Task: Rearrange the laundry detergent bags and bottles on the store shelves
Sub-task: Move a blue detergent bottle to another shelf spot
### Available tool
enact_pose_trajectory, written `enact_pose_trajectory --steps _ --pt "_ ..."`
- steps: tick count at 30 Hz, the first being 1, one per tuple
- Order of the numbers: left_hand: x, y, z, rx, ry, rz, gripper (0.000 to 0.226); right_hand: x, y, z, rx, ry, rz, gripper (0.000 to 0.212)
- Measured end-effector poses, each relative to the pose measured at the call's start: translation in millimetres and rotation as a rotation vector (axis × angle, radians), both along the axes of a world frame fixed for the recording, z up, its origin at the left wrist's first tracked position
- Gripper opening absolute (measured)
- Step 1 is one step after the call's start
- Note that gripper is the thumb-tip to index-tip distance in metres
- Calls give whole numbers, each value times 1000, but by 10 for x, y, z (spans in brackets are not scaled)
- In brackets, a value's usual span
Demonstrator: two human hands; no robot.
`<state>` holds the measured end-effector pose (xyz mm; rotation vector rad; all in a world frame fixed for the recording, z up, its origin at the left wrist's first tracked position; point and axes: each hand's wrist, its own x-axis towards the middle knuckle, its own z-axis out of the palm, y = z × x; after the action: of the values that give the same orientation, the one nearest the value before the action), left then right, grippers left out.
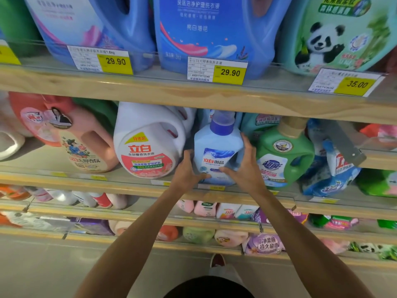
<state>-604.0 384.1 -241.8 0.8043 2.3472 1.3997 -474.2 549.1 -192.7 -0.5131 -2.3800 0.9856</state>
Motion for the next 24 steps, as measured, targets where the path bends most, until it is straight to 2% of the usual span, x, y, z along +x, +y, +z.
enact_pose_trajectory --steps 4,7,14,17,21,22,24 --pt "20 -1 50 -30 -35 -22 82 33 -45 64 -8 -49 -5 115" --pt "15 -35 118 -56 -90 -54 66 97 -50 118 8 -85 11 108" --pt "264 -406 147 -165 148 -105 51 390 -162 157 88 -290 -12 102" --pt "408 -592 159 -306 195 -176 47 619 -313 126 122 -544 18 94" --pt "734 -801 265 -651 235 -318 48 850 -645 84 217 -1035 178 83" --pt "839 -848 298 -727 273 -363 49 898 -751 56 252 -1114 199 80" --pt "1017 -937 327 -817 365 -411 51 984 -964 14 310 -1153 214 76"
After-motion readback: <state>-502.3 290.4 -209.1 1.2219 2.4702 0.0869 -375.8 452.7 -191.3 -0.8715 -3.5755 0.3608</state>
